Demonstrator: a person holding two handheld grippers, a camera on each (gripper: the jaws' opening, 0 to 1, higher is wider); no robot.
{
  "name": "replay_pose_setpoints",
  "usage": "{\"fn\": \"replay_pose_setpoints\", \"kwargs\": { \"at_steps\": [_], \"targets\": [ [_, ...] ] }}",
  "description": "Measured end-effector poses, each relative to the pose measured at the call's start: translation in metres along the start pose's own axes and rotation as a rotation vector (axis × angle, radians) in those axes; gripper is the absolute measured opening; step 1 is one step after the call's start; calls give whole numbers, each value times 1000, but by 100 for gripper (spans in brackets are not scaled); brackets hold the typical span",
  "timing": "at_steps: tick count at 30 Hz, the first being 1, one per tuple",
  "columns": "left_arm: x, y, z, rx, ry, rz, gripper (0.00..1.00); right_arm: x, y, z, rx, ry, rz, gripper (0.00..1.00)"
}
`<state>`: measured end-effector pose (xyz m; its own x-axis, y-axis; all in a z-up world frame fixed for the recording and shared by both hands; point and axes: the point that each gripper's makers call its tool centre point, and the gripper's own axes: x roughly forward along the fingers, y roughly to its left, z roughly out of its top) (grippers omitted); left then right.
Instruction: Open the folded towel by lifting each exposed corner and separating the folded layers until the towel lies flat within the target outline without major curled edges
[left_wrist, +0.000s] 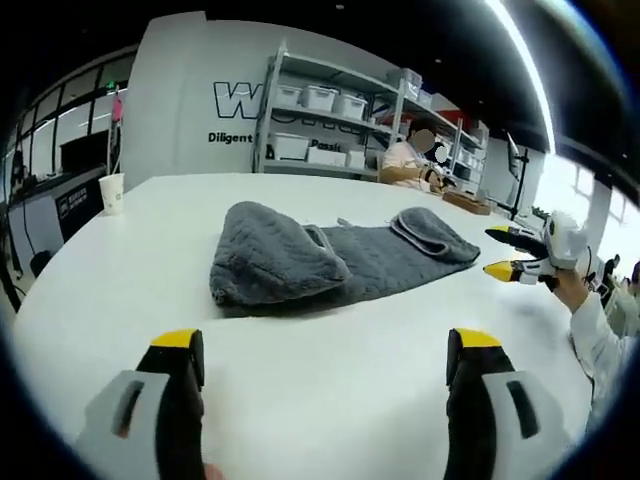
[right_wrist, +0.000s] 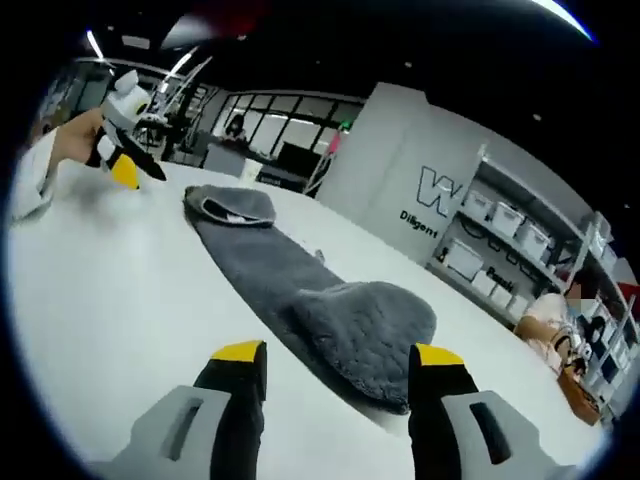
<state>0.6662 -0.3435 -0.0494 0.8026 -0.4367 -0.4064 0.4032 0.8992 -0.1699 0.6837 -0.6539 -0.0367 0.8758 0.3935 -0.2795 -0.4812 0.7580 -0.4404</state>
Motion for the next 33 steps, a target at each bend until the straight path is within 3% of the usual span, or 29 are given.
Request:
{"fn": "replay_pose_setpoints", "kwargs": {
  "at_steps": [5, 10, 12, 19, 29, 33],
  "targets": [
    [1, -5, -2, -1, 11, -8, 99, 7, 8, 6, -151, 2, -33, 38],
    [2, -13, -1, 16, 14, -32, 99, 16, 11, 5, -132, -2, -45, 23],
    [2, -15, -2, 25, 22, -40, 99, 23, 10, 10, -163, -43, -78, 24],
    [1, -18, -4, 37, 40, -59, 99, 46, 13, 9, -176, 14, -60, 22],
    [1, -19, -6, 31, 48, -71, 98, 61, 19, 10, -227, 34, -63, 16],
    [2, -20, -6, 28, 51, -78, 98, 67, 20, 7, -232, 40, -55, 5]
  ]
}}
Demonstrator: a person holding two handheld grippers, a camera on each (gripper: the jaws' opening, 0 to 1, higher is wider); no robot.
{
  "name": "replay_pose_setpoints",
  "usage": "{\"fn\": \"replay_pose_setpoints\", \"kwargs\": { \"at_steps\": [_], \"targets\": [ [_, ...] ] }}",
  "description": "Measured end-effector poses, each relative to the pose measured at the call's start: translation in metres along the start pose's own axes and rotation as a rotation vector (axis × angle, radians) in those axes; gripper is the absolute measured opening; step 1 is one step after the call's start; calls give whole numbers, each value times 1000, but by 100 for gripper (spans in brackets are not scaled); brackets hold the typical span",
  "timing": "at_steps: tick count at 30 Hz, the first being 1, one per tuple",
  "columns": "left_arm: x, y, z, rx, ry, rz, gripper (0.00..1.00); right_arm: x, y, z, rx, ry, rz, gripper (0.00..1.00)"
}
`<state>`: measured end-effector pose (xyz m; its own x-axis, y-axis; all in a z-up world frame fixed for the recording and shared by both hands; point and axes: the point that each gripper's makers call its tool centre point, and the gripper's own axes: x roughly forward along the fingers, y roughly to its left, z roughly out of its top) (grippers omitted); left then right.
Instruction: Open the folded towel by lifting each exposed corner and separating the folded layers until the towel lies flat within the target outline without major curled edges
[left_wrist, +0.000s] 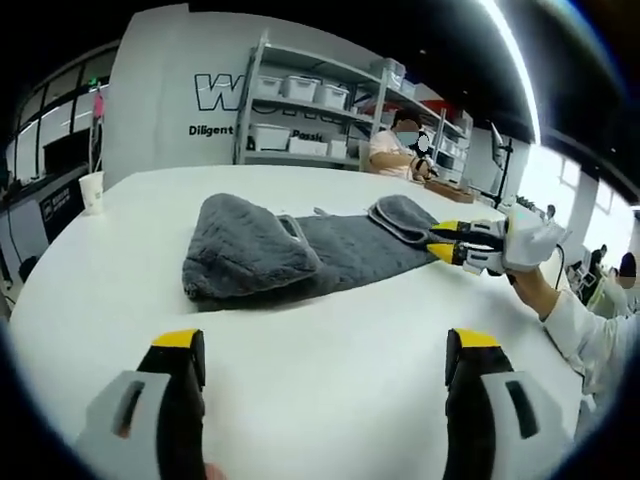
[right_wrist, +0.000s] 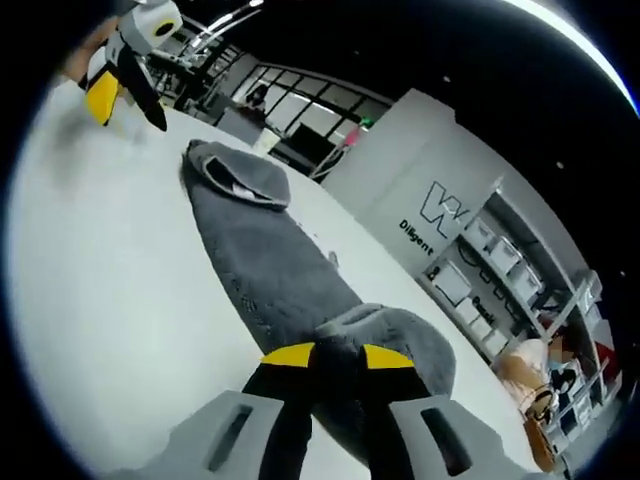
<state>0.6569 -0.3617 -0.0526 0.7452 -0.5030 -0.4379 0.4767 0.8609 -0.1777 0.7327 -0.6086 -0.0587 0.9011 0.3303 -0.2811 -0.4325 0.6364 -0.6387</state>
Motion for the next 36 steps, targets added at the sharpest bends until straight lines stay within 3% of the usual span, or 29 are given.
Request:
{"fn": "replay_pose_setpoints", "kwargs": {
  "at_steps": [8, 20, 26, 29, 31, 36],
  "targets": [
    [1, -2, -6, -2, 16, -3, 98, -2, -5, 3, 12, -13, -20, 0],
    [0, -4, -7, -1, 18, -4, 97, -25, -52, 7, 72, -74, -167, 0],
    [2, -4, -10, 3, 35, -9, 97, -41, -89, -3, 128, -75, -269, 0],
    [2, -5, -10, 5, 34, -11, 97, -51, -107, -14, 208, -71, -329, 0],
    [2, -5, -10, 4, 36, -10, 97, -55, -112, -20, 256, -78, -343, 0],
    [2, -5, -12, 4, 41, -8, 96, -67, -127, -38, 281, -53, -388, 0]
  ]
}}
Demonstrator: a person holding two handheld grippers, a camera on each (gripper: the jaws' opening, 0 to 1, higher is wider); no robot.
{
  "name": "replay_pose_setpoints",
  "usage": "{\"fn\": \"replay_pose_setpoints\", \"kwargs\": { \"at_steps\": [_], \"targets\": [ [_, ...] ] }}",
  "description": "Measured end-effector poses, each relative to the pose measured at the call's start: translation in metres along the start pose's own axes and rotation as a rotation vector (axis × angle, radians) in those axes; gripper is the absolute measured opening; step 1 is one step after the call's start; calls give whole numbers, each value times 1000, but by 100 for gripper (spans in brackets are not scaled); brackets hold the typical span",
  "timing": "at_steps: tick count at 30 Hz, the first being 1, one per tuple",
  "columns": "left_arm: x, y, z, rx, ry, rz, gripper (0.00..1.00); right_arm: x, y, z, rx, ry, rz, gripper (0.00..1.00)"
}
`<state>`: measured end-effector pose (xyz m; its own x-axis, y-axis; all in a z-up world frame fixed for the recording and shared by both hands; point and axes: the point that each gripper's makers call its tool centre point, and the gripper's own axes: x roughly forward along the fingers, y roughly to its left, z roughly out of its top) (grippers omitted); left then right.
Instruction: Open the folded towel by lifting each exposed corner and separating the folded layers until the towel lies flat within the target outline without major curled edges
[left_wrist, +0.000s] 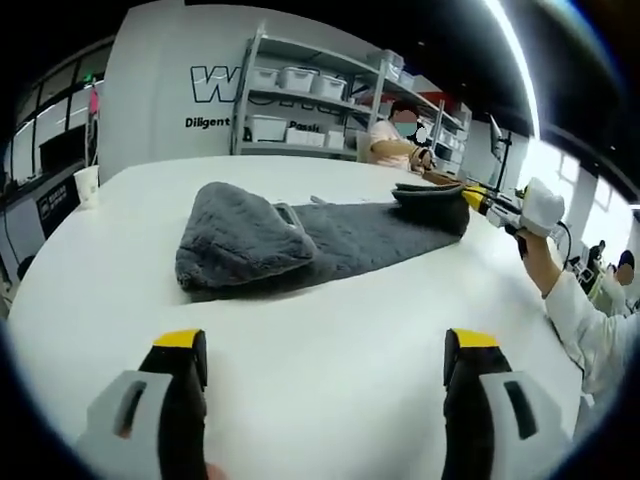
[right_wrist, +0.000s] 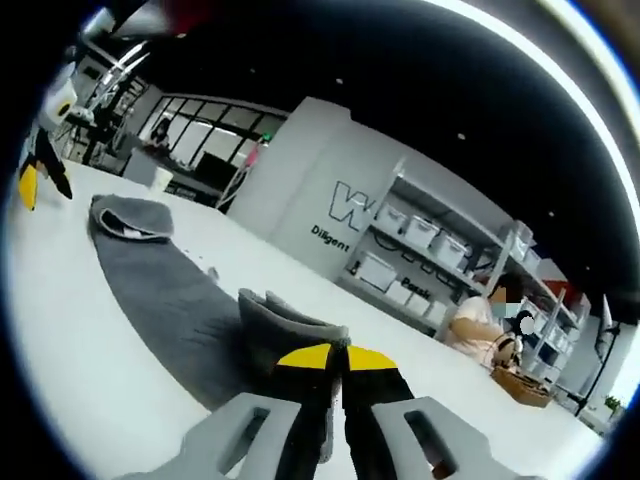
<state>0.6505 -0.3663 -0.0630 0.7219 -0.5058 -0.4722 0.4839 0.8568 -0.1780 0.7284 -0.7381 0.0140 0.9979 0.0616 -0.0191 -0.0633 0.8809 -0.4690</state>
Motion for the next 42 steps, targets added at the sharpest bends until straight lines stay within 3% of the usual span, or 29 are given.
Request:
{"fn": "replay_pose_setpoints", "kwargs": {
  "at_steps": [11, 18, 28, 42],
  "targets": [
    [3, 2, 0, -1, 8, -4, 96, -11, -44, -15, 84, 14, -104, 0],
    [5, 3, -1, -3, 15, -7, 96, -16, -65, -38, 218, 60, -152, 0],
    [5, -1, -5, 1, 31, -10, 95, -23, -78, -83, 393, 169, -190, 0],
    [5, -3, -9, 0, 44, -11, 94, -26, -85, -113, 505, 229, -212, 0]
  ]
}}
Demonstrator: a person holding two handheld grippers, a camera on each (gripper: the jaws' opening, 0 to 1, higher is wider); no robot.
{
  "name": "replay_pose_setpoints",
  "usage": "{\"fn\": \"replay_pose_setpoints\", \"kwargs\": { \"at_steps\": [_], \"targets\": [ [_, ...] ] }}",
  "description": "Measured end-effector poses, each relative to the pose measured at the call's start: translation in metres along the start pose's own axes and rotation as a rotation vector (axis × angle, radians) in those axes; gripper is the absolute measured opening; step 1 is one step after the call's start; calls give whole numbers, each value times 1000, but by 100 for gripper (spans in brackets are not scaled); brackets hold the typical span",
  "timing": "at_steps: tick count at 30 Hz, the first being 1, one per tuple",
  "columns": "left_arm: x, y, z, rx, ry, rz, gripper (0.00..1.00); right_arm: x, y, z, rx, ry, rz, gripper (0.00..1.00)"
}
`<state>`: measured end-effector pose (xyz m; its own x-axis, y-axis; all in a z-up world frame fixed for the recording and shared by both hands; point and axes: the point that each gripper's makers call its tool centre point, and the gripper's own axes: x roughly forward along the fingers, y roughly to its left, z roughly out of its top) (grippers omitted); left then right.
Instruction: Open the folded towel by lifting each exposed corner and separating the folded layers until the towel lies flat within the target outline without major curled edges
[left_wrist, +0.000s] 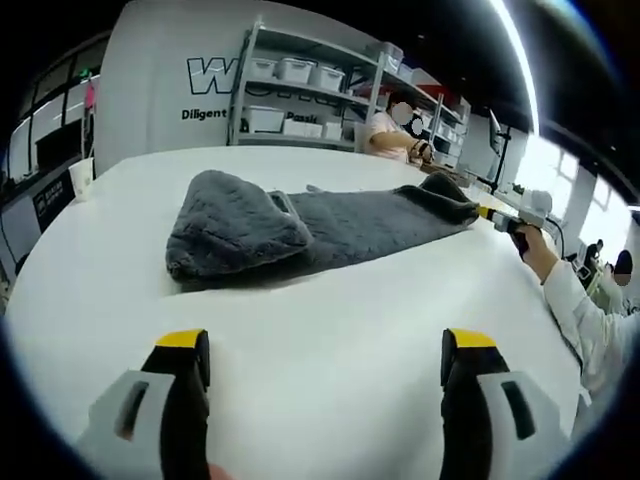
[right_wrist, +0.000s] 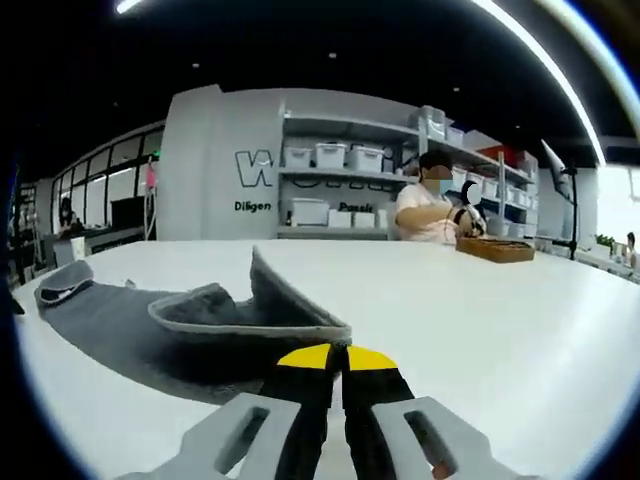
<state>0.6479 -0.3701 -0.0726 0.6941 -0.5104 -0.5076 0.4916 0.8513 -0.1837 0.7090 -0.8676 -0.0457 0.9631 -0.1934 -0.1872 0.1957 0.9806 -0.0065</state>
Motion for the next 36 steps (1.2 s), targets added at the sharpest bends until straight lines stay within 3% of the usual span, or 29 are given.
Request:
{"fn": "replay_pose_setpoints", "kwargs": {
  "at_steps": [19, 26, 36],
  "targets": [
    [1, -3, -3, 6, 13, -5, 94, 7, -13, -27, 64, 86, -19, 0],
    [3, -5, -4, 10, 23, -11, 93, 6, -21, -31, -14, 117, -65, 2],
    [3, -6, -5, 8, 28, -14, 93, 1, -34, -33, -10, 146, -111, 21]
  ]
}}
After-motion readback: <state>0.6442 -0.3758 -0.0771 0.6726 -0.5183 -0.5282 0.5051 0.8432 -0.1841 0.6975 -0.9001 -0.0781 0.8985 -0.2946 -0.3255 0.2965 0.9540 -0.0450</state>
